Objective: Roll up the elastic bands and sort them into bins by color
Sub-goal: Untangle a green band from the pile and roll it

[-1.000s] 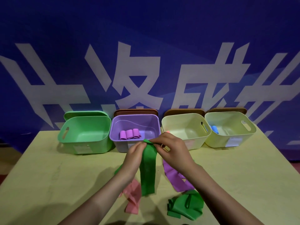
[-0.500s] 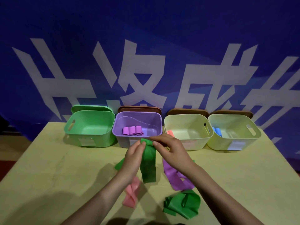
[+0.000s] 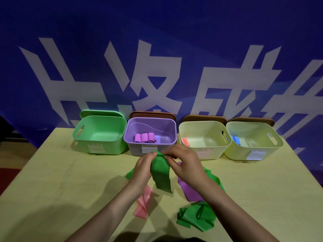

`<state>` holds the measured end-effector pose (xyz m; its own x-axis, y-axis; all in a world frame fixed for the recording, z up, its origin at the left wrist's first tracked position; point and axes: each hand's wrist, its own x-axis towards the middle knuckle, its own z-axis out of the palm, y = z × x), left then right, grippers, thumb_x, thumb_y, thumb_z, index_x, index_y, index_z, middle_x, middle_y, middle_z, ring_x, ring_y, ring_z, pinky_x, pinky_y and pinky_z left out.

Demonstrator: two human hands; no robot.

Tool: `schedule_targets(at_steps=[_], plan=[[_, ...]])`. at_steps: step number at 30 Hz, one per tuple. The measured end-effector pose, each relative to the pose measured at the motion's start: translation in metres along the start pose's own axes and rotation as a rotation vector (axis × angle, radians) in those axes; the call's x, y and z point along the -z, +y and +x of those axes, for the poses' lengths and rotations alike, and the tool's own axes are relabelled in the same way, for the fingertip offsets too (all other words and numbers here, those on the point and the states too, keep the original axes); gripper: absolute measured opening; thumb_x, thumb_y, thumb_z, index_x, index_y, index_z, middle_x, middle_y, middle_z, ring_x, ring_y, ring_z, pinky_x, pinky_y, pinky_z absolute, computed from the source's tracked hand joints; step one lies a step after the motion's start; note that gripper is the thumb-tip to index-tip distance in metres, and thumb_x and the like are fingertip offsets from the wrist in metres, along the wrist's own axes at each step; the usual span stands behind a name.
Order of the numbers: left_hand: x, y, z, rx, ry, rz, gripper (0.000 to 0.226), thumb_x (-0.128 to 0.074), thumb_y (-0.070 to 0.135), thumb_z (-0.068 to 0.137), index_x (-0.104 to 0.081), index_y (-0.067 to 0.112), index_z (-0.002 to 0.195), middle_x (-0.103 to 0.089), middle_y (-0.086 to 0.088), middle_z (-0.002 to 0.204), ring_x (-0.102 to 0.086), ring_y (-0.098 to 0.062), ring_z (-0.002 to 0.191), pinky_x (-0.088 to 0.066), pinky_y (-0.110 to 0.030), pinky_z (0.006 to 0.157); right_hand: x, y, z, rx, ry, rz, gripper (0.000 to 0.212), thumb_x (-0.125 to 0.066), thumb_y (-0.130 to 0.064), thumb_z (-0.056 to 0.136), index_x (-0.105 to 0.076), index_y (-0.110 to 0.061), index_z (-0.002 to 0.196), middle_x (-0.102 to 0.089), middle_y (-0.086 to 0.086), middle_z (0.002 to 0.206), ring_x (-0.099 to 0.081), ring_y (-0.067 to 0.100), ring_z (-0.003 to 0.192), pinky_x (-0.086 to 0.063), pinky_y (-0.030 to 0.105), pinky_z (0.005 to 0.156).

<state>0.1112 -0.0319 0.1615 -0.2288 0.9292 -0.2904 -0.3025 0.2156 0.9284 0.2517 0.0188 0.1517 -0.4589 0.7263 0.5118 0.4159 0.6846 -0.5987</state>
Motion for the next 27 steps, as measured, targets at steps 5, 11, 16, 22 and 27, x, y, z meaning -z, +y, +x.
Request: schedule_targets(at_steps=[5,11,16,22,27], plan=[[0.001,-0.001,-0.003,-0.084,-0.040,0.098,0.020,-0.051,0.019,0.097,-0.071,0.017,0.094,-0.071,-0.011,0.100,-0.064,-0.022,0.096,-0.046,-0.036,0.087,0.009,0.003,0.004,0.125,-0.080,-0.057,0.024,-0.058,-0.021,0.090,-0.073,-0.011,0.105,-0.068,0.004,0.094,-0.064,0.018,0.086,-0.050,0.025,0.078],[0.003,-0.001,-0.001,-0.204,-0.038,0.232,0.021,-0.051,0.023,0.097,-0.067,0.010,0.096,-0.065,-0.025,0.098,-0.061,-0.040,0.094,-0.047,-0.053,0.088,0.011,-0.004,0.003,-0.167,-0.096,0.222,0.024,-0.058,-0.023,0.092,-0.072,-0.016,0.110,-0.070,0.001,0.098,-0.063,0.011,0.090,-0.041,0.008,0.087],[0.002,-0.001,-0.001,-0.355,-0.079,0.372,0.044,-0.053,0.047,0.086,-0.064,0.005,0.096,-0.062,-0.027,0.091,-0.059,-0.038,0.082,-0.048,-0.053,0.076,0.002,-0.002,0.002,-0.395,-0.069,0.419,0.013,-0.067,-0.012,0.088,-0.074,-0.012,0.100,-0.071,-0.002,0.084,-0.061,0.012,0.072,-0.051,0.028,0.069],[-0.003,-0.001,0.003,-0.232,-0.091,0.229,0.020,-0.048,0.019,0.097,-0.068,0.020,0.092,-0.069,0.002,0.087,-0.062,-0.005,0.083,-0.047,-0.021,0.075,-0.003,-0.008,0.006,-0.485,0.017,0.578,0.013,-0.065,-0.001,0.087,-0.070,-0.012,0.084,-0.065,-0.007,0.072,-0.056,0.001,0.064,-0.046,0.021,0.065],[-0.007,0.000,0.011,-0.170,-0.066,0.262,0.023,-0.049,0.024,0.097,-0.070,0.024,0.088,-0.072,0.000,0.089,-0.064,-0.008,0.085,-0.049,-0.026,0.079,-0.004,-0.003,0.006,-0.472,0.068,0.526,0.008,-0.065,-0.001,0.087,-0.068,-0.007,0.083,-0.063,-0.007,0.072,-0.053,0.005,0.066,-0.044,0.020,0.066]])
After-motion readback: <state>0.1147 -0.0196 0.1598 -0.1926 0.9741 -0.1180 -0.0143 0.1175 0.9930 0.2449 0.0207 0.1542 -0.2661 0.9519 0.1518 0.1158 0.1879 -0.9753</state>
